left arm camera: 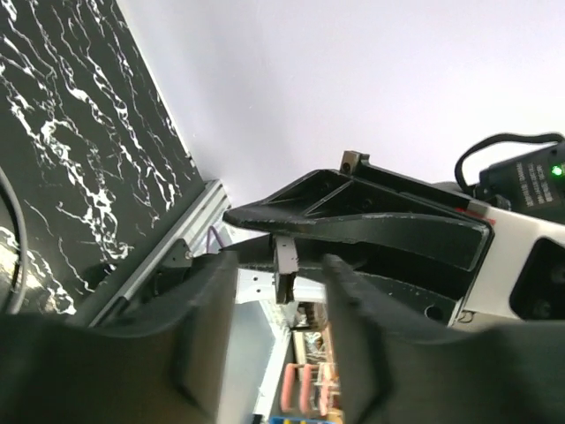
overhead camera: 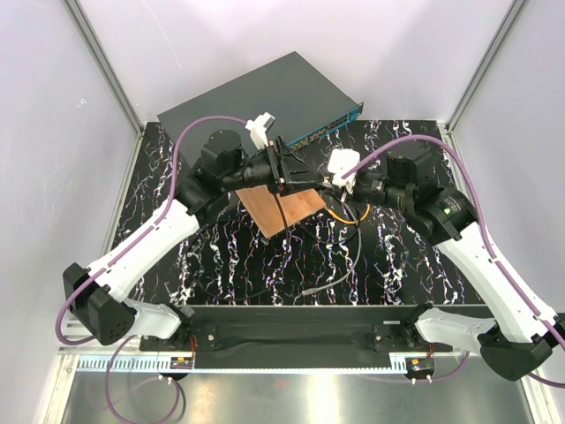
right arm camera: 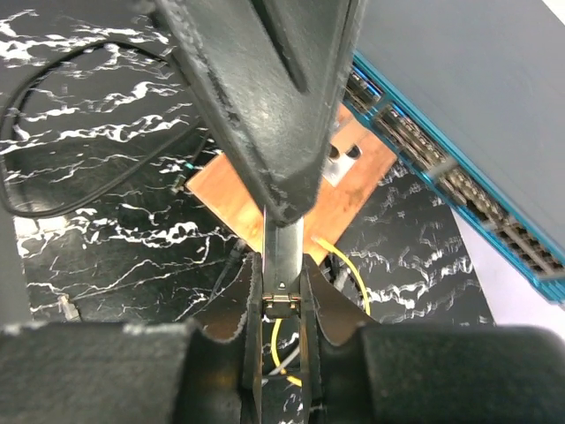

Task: Insert the plug into the switch port

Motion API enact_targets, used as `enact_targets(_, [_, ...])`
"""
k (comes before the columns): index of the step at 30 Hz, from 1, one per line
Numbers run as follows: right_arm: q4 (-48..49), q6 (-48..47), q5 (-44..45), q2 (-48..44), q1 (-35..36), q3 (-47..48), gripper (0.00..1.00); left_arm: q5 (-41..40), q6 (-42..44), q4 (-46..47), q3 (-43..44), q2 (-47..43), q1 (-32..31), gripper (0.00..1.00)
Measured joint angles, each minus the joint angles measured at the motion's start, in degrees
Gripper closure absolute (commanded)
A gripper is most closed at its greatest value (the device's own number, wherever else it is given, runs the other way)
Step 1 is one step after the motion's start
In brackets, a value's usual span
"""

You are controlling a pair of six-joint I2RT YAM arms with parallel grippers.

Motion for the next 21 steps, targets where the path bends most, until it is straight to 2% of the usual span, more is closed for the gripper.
enact_targets(2, [0.3, 1.0, 1.6, 0.0, 0.0, 0.0, 1.00, 0.0, 0.1, -0.3, 0.1, 0.2, 0.5, 0.35])
enact_targets(3, [0.4, 1.8, 2.5, 0.2, 0.0, 0.0, 1.00, 0.0, 0.1, -0.4, 0.1, 0.2, 0.9, 0.27])
enact_targets(9, [-1.8, 9.1, 9.2, 5.1, 0.0, 2.1, 1.00, -0.1, 3.8, -1.0, 2.7, 0.1, 7.4, 0.13])
enact_targets(12, [-4.0, 13.5, 11.6, 8.8, -0.9, 3.6, 1.00, -1.1, 8.3, -2.1, 4.9, -1.2, 11.3, 0.01])
enact_targets(18, [-10.1, 21.6, 14.0, 18.9, -8.7, 12.0, 1.00, -5.7, 21.3, -9.8, 13.0, -4.7, 17.4, 0.01])
enact_targets(21, [-11.6, 24.2, 15.4, 23.5, -10.5, 16.8, 1.00, -8.7, 27.3, -13.5, 15.4, -6.6, 20.0, 0.01])
